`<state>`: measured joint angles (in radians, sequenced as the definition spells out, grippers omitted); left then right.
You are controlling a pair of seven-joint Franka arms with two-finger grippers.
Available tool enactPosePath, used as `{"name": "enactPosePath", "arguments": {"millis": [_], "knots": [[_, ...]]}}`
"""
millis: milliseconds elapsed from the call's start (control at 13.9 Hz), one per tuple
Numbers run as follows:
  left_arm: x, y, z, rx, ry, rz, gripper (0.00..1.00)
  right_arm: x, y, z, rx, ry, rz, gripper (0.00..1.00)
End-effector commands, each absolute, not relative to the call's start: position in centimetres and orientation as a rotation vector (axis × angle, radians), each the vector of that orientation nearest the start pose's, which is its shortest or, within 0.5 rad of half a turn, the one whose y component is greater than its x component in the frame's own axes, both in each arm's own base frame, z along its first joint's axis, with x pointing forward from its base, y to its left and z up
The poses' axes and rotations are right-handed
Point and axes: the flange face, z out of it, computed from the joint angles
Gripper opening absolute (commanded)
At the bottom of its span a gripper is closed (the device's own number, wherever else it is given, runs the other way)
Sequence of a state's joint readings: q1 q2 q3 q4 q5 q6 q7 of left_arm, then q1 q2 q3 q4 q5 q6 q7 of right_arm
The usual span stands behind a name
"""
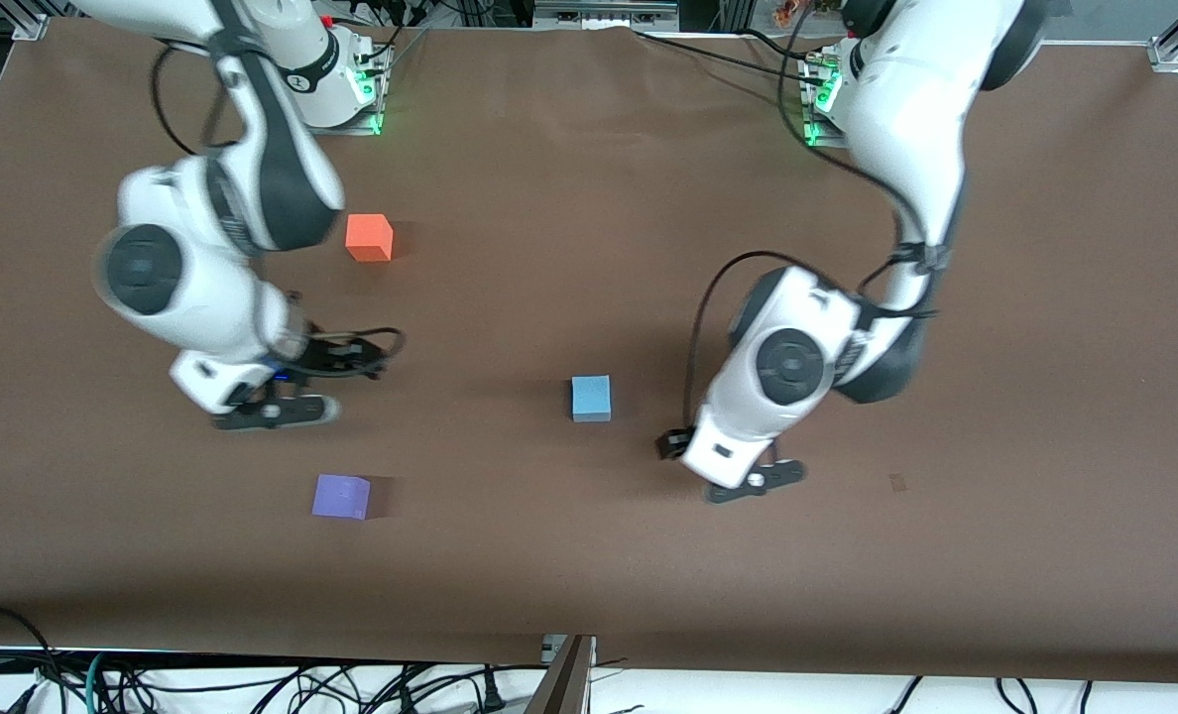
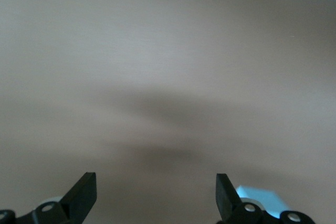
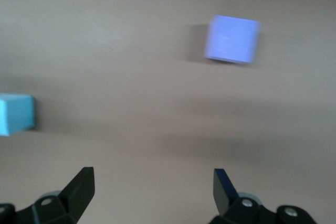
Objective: Place blue block between orange and purple blocks
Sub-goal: 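Grasp the blue cube with the right gripper while the left gripper withdraws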
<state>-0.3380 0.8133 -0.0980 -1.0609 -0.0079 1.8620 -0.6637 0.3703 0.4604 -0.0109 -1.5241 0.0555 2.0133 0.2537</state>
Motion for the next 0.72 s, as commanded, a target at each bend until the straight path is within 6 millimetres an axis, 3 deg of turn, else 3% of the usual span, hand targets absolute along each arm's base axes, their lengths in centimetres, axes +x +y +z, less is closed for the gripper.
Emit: {"name": "enactPosePath", "arguments": {"millis": [0, 215, 359, 502, 646], "knots": [[68.1, -24.0, 43.4, -3.171, -0.189, 0.176, 1.00, 63.9, 30.9, 37.5, -3.060, -0.073, -0.096, 1.00], [64.8, -18.8, 50.7, -3.154, -0.084, 0.200, 1.00, 62.3, 35.9, 35.5, -3.034, -0.027, -0.151, 1.00], [63.9, -15.9, 53.7, -3.141, -0.125, 0.210, 1.00, 61.9, 38.2, 34.4, -3.001, -0.022, -0.220, 1.00], [63.3, -12.5, 55.5, -3.145, -0.158, 0.236, 1.00, 61.2, 40.5, 32.0, -2.976, -0.016, -0.261, 1.00], [62.2, -10.7, 56.7, -3.134, -0.168, 0.273, 1.00, 60.1, 43.1, 30.2, -2.951, -0.027, -0.300, 1.00]]}}
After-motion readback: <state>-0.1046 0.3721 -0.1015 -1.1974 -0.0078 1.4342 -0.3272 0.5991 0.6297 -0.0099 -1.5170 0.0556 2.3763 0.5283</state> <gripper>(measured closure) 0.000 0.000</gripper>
